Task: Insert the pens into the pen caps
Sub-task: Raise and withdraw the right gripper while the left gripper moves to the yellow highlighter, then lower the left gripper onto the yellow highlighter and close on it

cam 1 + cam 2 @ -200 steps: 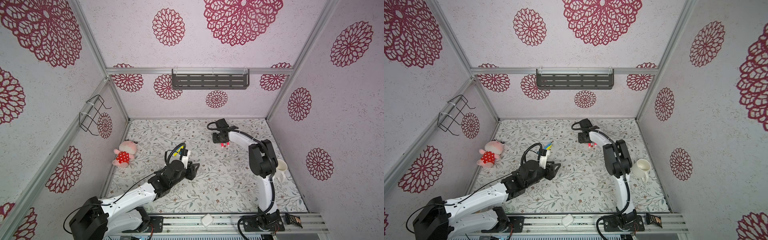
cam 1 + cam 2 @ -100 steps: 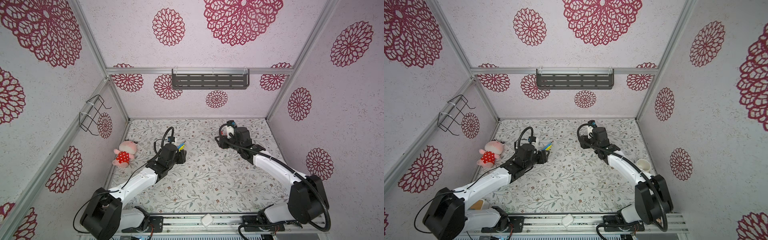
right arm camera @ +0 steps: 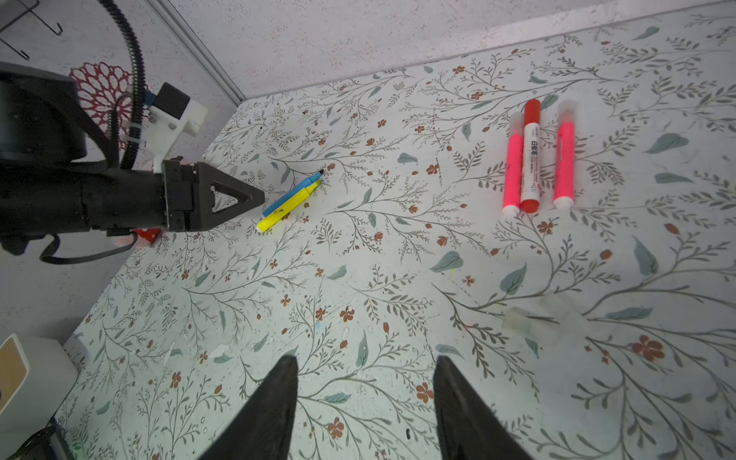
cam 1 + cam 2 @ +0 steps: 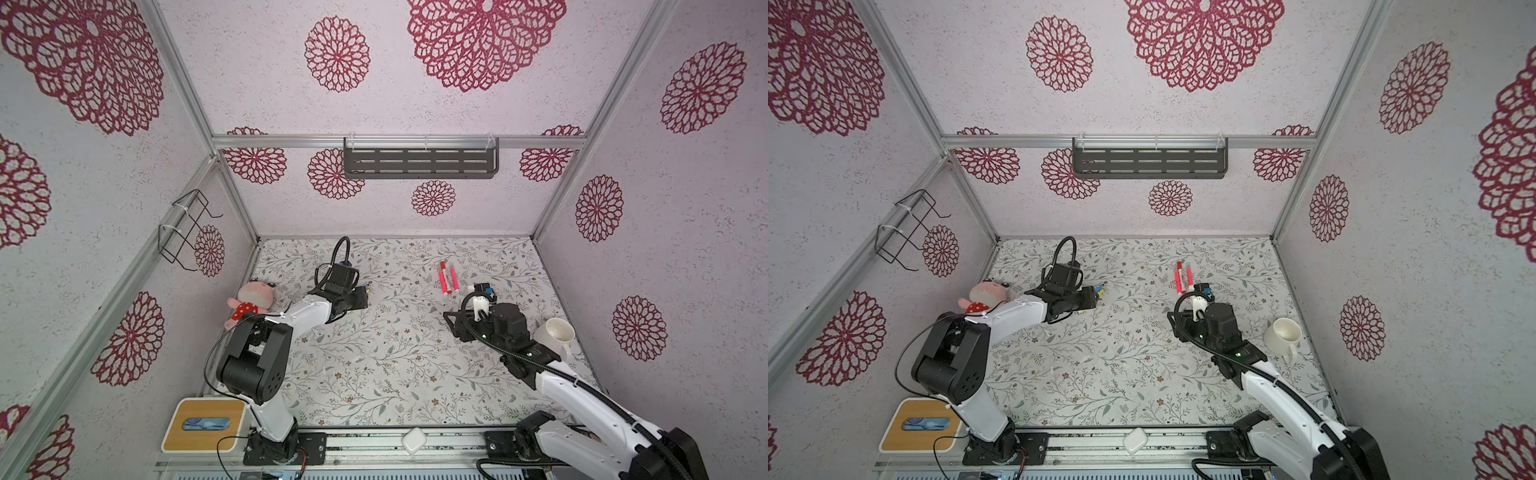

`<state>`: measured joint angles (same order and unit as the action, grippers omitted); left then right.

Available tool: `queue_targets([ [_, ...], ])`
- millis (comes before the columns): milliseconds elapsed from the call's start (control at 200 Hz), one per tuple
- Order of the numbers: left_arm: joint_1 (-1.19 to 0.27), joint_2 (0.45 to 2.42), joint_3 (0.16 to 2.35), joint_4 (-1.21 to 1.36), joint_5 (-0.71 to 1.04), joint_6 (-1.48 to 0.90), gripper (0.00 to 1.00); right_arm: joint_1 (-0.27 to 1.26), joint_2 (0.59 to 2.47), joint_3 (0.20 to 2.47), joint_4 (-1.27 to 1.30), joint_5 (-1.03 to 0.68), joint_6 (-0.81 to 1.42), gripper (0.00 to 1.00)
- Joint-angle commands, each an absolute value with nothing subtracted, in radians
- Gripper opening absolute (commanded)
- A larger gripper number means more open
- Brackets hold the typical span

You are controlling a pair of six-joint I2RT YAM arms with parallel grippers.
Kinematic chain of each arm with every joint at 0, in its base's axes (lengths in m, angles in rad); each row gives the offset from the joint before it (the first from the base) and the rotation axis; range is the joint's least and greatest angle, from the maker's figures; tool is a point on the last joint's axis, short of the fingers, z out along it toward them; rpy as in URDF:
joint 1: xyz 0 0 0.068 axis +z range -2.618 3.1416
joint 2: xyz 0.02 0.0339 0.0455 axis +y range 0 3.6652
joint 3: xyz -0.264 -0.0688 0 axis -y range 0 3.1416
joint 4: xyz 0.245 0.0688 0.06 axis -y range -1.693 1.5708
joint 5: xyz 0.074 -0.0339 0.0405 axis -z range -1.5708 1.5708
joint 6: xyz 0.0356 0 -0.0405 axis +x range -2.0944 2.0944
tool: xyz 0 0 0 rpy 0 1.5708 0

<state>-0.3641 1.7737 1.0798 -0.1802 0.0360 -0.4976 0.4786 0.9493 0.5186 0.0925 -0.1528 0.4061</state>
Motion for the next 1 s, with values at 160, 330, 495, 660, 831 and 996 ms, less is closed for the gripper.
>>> queue_targets([
  [160, -0.341, 1.854, 1.17, -0.25, 0.031, -0.431, 0.53, 0.484, 0.903, 0.46, 0.152, -0.132, 0.473, 0.57],
  [330, -0.335, 1.89, 1.191, -0.257, 0.041, -0.414, 0.53, 0.485, 0.91, 0.46, 0.153, -0.138, 0.478, 0.57],
  [495, -0.335, 1.914, 1.207, -0.265, 0.041, -0.413, 0.52, 0.486, 0.897, 0.454, 0.144, -0.128, 0.48, 0.57],
  [660, -0.336, 1.94, 1.219, -0.271, 0.038, -0.409, 0.51, 0.485, 0.887, 0.454, 0.136, -0.126, 0.482, 0.57],
  [831, -0.335, 1.954, 1.221, -0.272, 0.035, -0.404, 0.51, 0.486, 0.875, 0.456, 0.125, -0.124, 0.49, 0.57],
  [996, -0.345, 1.954, 1.221, -0.291, 0.043, -0.402, 0.49, 0.486, 0.843, 0.454, 0.116, -0.123, 0.506, 0.57],
])
